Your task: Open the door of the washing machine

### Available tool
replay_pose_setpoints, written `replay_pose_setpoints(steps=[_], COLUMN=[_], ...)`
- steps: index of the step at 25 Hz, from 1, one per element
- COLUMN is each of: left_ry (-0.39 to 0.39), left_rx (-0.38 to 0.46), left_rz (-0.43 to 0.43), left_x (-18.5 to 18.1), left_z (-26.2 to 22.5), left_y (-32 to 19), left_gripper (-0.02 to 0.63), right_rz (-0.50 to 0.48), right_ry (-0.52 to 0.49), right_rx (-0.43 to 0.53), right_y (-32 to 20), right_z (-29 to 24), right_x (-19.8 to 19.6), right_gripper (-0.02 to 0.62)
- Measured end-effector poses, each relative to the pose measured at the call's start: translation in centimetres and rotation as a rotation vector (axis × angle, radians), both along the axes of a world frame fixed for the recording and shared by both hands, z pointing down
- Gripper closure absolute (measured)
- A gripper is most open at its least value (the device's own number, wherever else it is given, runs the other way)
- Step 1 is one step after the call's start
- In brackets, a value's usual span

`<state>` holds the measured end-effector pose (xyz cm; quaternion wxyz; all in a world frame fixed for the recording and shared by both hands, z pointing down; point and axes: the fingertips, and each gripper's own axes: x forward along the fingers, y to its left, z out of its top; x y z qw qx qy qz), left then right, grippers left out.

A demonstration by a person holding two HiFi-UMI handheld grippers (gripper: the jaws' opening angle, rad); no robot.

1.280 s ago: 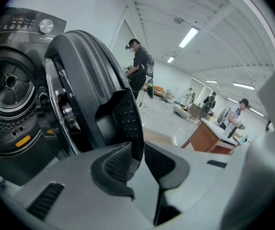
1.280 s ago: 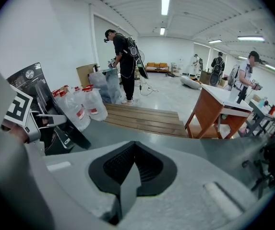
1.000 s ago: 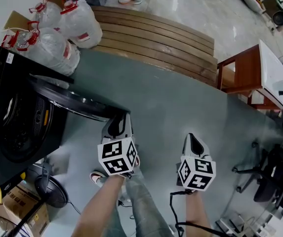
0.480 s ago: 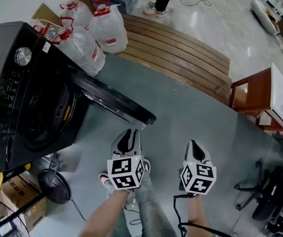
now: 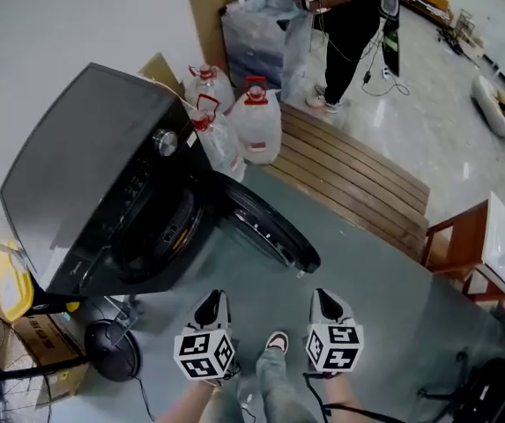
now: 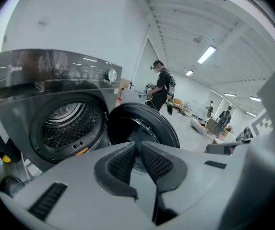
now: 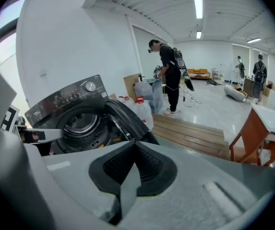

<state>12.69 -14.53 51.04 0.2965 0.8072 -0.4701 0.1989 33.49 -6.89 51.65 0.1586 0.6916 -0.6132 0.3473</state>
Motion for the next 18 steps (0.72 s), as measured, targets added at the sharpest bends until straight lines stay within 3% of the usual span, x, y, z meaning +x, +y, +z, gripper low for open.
replay_pose_setpoints(steps=[9, 18], left_ry=[0.039, 0.052], left_rx=[0.126, 0.292], left_rz=[-0.237, -0.288], left_x=[-13.5, -20.0], left_z=[-14.4, -23.6], left_y=[0.9, -0.4], left_gripper=[0.579, 0.588], right_rz=[-0.165, -0.272], right_ry=[0.021, 0.085], right_rx=[0.109, 0.232], right_y=[-2.4, -6.1], right_z=[-12.1, -20.7], right_x=[-8.8, -14.2], right_gripper=[0.591, 0.591])
